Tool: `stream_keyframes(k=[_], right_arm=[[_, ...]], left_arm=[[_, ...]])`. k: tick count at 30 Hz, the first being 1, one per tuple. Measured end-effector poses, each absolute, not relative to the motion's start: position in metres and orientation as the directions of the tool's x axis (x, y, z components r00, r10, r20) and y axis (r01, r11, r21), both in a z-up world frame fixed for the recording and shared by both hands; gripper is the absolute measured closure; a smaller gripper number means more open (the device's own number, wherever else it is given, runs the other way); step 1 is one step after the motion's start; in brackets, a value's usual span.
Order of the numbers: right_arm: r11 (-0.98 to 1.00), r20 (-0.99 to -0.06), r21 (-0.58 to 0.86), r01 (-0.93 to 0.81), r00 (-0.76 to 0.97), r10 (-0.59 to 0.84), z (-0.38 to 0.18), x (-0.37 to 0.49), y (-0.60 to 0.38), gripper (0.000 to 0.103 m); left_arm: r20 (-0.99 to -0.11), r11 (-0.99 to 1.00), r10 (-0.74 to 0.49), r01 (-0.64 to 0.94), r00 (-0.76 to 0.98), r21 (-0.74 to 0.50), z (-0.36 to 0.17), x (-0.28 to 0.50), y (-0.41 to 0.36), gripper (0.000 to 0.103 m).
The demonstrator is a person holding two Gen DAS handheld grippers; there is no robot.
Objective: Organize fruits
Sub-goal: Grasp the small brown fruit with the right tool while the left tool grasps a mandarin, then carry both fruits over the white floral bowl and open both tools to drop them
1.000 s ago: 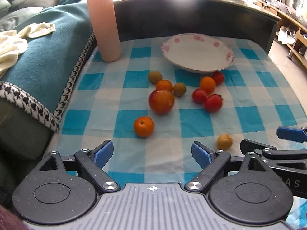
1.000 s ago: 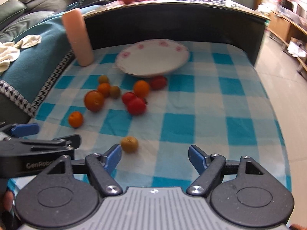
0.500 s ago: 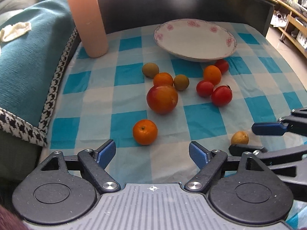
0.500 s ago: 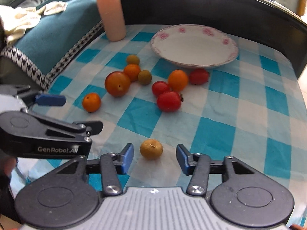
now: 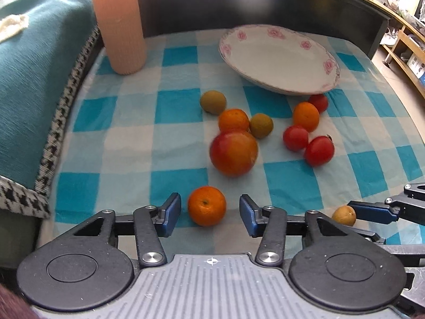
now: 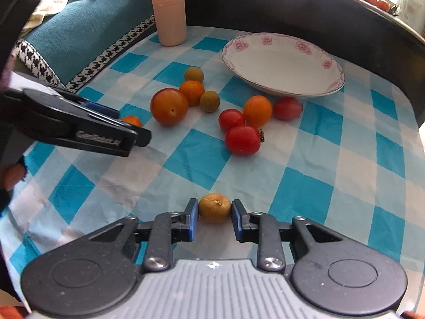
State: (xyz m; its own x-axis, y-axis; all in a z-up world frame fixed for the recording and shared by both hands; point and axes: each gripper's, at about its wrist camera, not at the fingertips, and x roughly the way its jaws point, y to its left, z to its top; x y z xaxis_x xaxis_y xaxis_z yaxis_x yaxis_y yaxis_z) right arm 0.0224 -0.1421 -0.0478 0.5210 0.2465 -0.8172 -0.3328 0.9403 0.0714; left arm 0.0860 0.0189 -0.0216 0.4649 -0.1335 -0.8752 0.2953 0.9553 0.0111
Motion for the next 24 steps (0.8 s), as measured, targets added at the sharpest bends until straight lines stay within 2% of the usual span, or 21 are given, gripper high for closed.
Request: stream_keyframes(k=[7, 24], right_arm=[[0.945, -0.816, 0.112, -0.308, 0.514, 0.264, -0.049, 0.024, -0.149, 0.063], [0.961, -0.817, 0.116, -0.253, 0.526, 0.237, -0.049, 0.034, -0.154, 0.063]], left_arm=[[-0.873, 0.957, -0.129, 0.290, 0.470, 0.014, -0.024, 0.087, 0.019, 0.063], [-0.873, 0.951, -0.110, 0.306, 0.476, 0.047, -0.023, 0.076, 0.015, 0.063]])
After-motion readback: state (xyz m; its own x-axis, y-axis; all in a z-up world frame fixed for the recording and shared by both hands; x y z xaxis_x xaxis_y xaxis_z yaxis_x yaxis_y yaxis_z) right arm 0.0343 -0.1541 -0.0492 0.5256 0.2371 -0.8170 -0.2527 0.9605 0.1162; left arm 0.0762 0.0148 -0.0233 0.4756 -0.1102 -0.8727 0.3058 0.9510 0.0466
